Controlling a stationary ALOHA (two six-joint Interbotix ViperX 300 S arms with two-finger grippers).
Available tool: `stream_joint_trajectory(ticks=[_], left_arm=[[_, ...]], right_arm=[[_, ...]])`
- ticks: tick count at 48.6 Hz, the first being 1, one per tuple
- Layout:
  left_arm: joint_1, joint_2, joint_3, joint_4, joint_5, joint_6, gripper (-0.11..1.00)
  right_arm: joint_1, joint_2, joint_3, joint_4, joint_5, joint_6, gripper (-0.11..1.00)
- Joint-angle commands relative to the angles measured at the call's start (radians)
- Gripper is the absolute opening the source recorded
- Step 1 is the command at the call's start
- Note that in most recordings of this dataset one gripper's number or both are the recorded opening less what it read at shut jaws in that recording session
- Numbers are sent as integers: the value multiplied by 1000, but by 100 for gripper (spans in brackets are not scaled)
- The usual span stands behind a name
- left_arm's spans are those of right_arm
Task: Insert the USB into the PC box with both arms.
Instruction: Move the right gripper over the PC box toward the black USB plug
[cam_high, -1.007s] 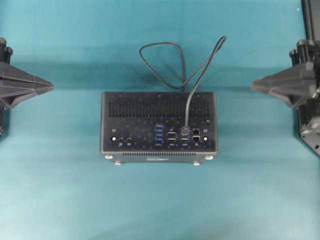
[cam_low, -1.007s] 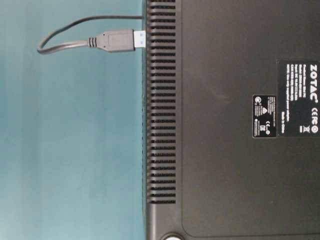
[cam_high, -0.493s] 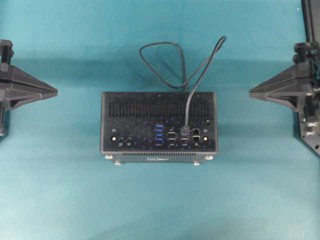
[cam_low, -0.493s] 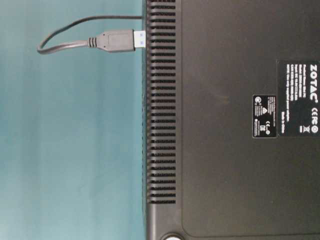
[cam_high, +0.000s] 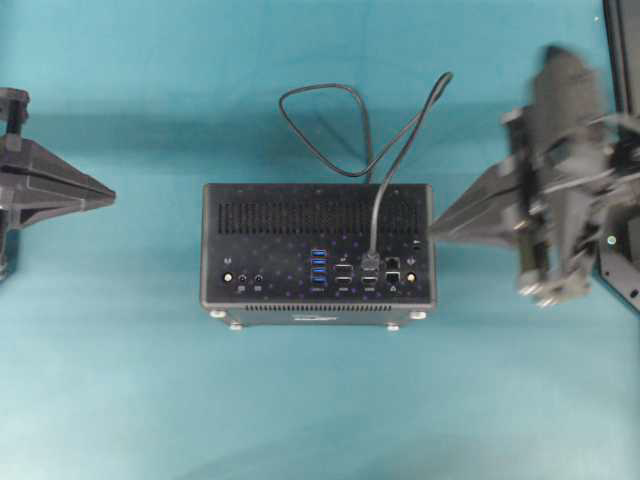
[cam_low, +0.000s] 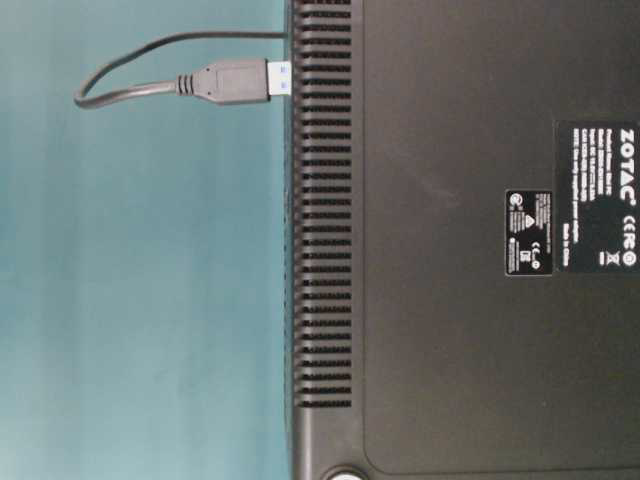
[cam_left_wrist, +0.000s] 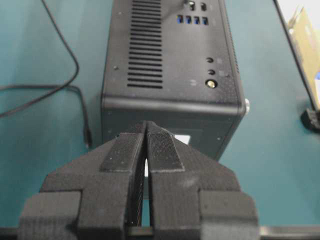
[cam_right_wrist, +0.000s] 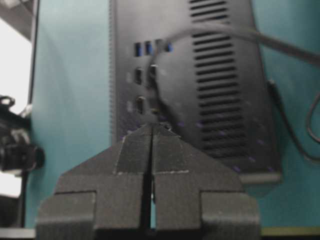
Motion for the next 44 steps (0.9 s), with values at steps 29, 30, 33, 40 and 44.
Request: stream_joint_trajectory(ticks=[29, 30, 33, 40, 44], left_arm=[[-2, -44, 40, 3, -2, -29, 0], [-2, -49, 41, 3, -2, -29, 0], [-2, -64, 46, 3, 2, -29, 0], [-2, -87, 58, 3, 2, -46, 0], [-2, -86, 60, 3, 2, -54, 0]], right_arm=[[-5, 210, -261, -34, 270, 6, 76], [-5, 218, -265, -37, 276, 6, 76], [-5, 238, -278, -40, 295, 6, 76], [2, 261, -285, -40, 304, 6, 75], [6, 262, -287, -38, 298, 8, 75]])
